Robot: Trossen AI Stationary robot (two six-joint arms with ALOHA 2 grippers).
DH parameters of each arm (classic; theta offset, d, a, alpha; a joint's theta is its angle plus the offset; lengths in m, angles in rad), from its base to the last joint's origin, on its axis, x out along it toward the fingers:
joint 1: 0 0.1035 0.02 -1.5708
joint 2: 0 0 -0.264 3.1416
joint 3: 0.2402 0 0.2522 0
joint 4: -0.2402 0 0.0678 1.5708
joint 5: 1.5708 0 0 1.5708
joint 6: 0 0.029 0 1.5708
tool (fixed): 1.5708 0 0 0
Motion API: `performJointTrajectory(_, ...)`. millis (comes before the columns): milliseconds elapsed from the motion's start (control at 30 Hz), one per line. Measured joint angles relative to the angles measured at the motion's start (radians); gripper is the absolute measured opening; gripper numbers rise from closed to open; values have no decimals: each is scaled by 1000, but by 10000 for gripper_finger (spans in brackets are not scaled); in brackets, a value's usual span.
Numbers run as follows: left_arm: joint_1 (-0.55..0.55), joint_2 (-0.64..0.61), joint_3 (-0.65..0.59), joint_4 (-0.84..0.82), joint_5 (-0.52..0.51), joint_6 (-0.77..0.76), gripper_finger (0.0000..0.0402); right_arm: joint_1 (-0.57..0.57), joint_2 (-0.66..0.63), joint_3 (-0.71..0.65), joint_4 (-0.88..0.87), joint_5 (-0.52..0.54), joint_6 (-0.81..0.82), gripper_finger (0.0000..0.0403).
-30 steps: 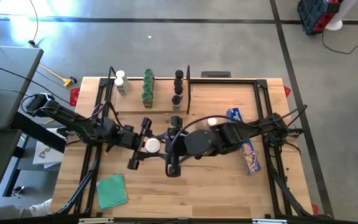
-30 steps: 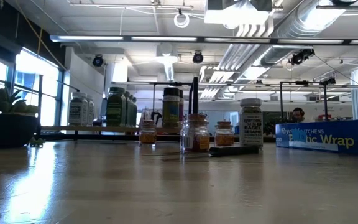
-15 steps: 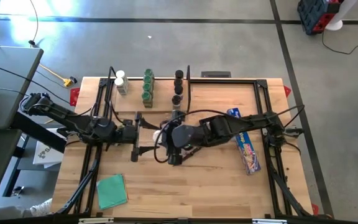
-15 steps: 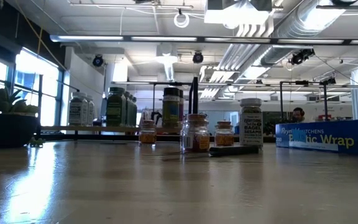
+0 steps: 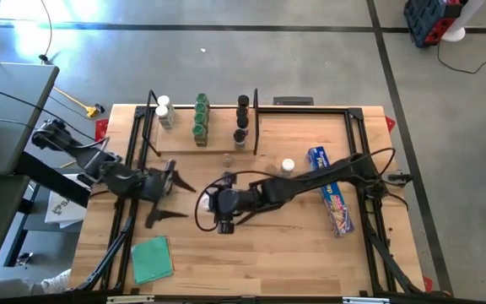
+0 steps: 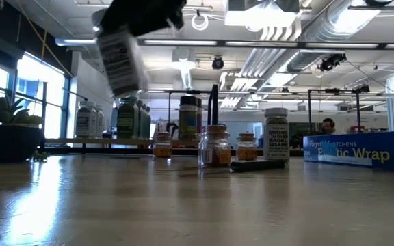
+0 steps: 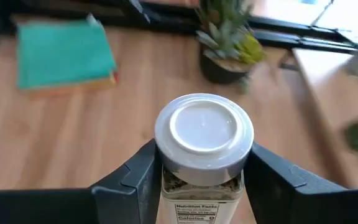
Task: Shelf spices
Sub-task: Put the white lid seasoning bottle on the shelf
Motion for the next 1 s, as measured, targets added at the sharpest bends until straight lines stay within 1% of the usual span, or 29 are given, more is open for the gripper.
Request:
performJointTrajectory(100, -59, -28, 0, 4, -10, 2, 325, 0, 0, -138, 258, -52, 10, 173)
performJointTrajectory(200, -95, -38, 0, 8, -38, 24, 326, 1, 0, -254, 509, -84, 26, 172)
performJointTrajectory(267, -110, -39, 0, 11, -63, 28, 326, 1, 0, -311, 621, -82, 36, 172)
performJointTrajectory(300, -113, -39, 0, 11, -78, 27, 326, 1, -1, -333, 647, -78, 41, 172)
performJointTrajectory(433, -115, -36, 0, 9, -121, 4, 326, -4, -1, -389, 662, -54, 72, 172)
performJointTrajectory(667, -115, -36, 0, 10, -131, 8, 326, -2, -2, -401, 662, -52, 85, 172)
performJointTrajectory(733, -115, -36, 0, 9, -135, 9, 326, -2, -2, -401, 663, -34, 97, 173)
performJointTrajectory(900, -115, -36, 0, 8, -136, 8, 326, -5, -2, -401, 661, -26, 123, 221)
performJointTrajectory(1000, -115, -36, 0, 7, -136, 9, 326, -5, -2, -401, 661, -26, 122, 230)
